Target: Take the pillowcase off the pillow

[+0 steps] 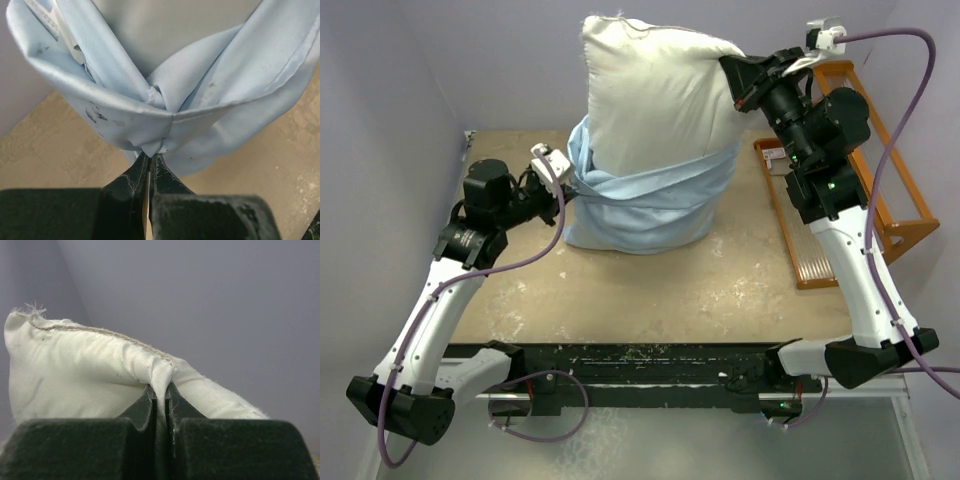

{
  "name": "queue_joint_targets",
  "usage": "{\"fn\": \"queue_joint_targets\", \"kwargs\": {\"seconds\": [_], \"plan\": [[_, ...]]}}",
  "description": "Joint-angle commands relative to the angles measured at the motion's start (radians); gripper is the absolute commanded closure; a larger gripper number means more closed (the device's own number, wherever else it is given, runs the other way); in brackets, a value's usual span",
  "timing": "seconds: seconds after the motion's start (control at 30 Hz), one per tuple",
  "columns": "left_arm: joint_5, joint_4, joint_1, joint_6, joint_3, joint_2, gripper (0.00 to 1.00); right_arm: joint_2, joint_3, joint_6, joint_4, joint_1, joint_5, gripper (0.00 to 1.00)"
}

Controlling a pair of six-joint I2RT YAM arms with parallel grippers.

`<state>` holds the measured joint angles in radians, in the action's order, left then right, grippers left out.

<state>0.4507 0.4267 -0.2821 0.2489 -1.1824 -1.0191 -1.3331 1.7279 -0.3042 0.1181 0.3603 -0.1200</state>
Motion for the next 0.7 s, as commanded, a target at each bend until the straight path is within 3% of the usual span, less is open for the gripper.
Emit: {"fn": "queue_joint_targets", "kwargs": {"seconds": [0.0,0.17,0.2,0.23,0.27,0.3,0.37,0.53,0.67], "plan": [[-0.022,0.107,0.007,0.126,0.066,-0.03,1.0,0.054,0.054,-0.148,0.235,-0.066,0.168,1.0],[-0.047,0.169,0.006,0.22,0.114,-0.041,1.0,0.067,0.006,-0.237,0.306,-0.097,0.196,1.0],[-0.049,0.164,0.006,0.225,0.123,-0.032,0.95,0.068,-0.002,-0.247,0.316,-0.099,0.186,1.0],[-0.039,0.17,0.007,0.23,0.123,-0.027,0.78,0.067,-0.006,-0.252,0.319,-0.099,0.175,1.0],[-0.021,0.19,0.006,0.23,0.112,-0.027,0.54,0.066,-0.008,-0.257,0.319,-0.1,0.165,1.0],[0.002,0.212,0.006,0.226,0.102,-0.026,0.42,0.067,-0.011,-0.259,0.325,-0.101,0.157,1.0],[0.046,0.236,0.009,0.216,0.091,-0.017,0.32,0.069,-0.02,-0.263,0.338,-0.102,0.142,1.0],[0.179,0.287,0.053,0.264,0.094,-0.006,0.28,0.072,-0.01,-0.253,0.335,-0.108,0.109,1.0],[0.256,0.213,0.179,0.23,0.091,-0.057,0.3,0.075,-0.018,-0.264,0.376,-0.11,0.009,1.0]]}}
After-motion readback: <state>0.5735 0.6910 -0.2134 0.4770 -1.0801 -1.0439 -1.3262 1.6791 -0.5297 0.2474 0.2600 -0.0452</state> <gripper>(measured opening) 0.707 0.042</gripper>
